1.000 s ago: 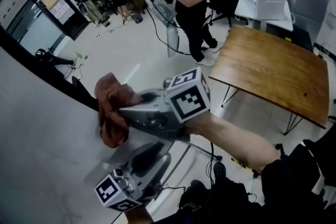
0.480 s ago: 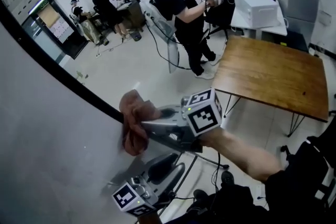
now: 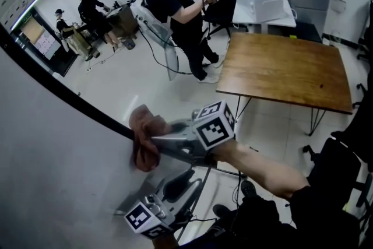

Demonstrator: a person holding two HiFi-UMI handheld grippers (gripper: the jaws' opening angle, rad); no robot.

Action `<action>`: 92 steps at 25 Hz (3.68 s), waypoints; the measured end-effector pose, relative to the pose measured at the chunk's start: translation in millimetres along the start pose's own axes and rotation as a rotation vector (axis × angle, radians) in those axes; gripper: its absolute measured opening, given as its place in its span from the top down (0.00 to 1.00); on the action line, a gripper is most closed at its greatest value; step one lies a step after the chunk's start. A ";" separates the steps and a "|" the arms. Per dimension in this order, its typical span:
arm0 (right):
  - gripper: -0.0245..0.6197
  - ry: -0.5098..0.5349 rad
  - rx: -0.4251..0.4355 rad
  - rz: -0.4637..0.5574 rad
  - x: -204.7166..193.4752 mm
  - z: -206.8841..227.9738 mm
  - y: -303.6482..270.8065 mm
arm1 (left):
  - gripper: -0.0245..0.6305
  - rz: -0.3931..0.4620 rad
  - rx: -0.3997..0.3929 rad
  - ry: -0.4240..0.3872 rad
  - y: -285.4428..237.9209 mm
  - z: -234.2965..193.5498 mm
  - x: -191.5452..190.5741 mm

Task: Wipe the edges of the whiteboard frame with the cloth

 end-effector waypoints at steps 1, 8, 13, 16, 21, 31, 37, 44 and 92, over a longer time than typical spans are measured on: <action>0.79 -0.003 -0.004 0.002 -0.4 2.0 0.2 | 0.79 -0.004 0.001 0.003 -0.8 -1.1 0.2; 0.79 -0.063 -0.031 0.005 -20.0 17.1 9.4 | 0.79 -0.030 0.031 0.041 -3.2 -14.1 -14.4; 0.79 -0.088 -0.046 -0.012 -37.2 27.9 15.8 | 0.79 -0.041 0.048 0.060 -4.4 -20.7 -18.6; 0.79 -0.096 -0.063 -0.023 -52.5 33.5 19.3 | 0.79 -0.044 0.053 0.075 -3.7 -26.3 -25.7; 0.79 -0.048 -0.103 -0.020 -65.6 38.6 21.4 | 0.79 -0.060 0.060 0.103 0.8 -34.6 -33.3; 0.79 0.111 -0.144 0.105 -91.2 29.7 30.0 | 0.79 -0.056 0.072 0.126 11.9 -45.3 -43.8; 0.79 0.064 -0.172 0.144 -119.0 30.5 33.6 | 0.79 -0.049 0.088 0.136 16.8 -47.8 -44.1; 0.80 -0.082 -0.205 0.204 -158.4 48.5 43.9 | 0.79 -0.047 0.090 0.154 23.8 -51.4 -53.6; 0.80 -0.345 -0.327 0.081 -250.8 112.7 80.2 | 0.79 -0.129 0.146 0.270 1.3 -74.8 -92.9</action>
Point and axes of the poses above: the fingertips, and each gripper's own axes: y backward along the fingers, z to its right, x out of its top, the point moved 6 cm from there along y, backward along the fingers, and after that the axes turned 13 degrees about y, right-handed, at the moved point
